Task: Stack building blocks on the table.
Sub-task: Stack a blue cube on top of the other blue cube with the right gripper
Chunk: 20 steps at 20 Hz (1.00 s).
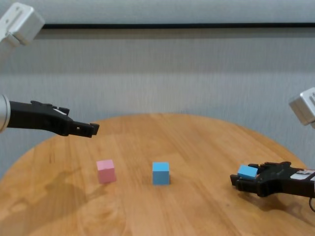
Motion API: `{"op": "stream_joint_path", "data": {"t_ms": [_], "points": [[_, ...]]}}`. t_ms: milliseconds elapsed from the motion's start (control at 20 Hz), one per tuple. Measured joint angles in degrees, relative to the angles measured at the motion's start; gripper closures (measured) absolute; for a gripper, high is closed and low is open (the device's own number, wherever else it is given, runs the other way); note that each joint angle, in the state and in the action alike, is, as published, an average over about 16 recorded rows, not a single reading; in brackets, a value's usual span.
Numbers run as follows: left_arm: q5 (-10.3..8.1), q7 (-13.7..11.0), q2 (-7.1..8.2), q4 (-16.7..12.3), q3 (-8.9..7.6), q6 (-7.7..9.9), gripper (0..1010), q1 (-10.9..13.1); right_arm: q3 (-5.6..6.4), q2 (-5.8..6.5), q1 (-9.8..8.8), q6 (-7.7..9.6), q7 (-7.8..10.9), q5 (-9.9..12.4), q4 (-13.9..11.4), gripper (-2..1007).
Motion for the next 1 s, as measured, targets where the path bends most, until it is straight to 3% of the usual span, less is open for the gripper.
{"op": "stream_joint_path", "data": {"t_ms": [500, 1000], "points": [[0.0, 0.0, 0.0, 0.0, 0.0, 0.0, 10, 0.0, 0.33, 0.05, -0.64, 0.14, -0.39, 0.3, -1.0, 596], [0.0, 0.0, 0.0, 0.0, 0.0, 0.0, 10, 0.0, 0.86, 0.07, -1.2, -0.62, -0.96, 0.6, -2.7, 636]]}}
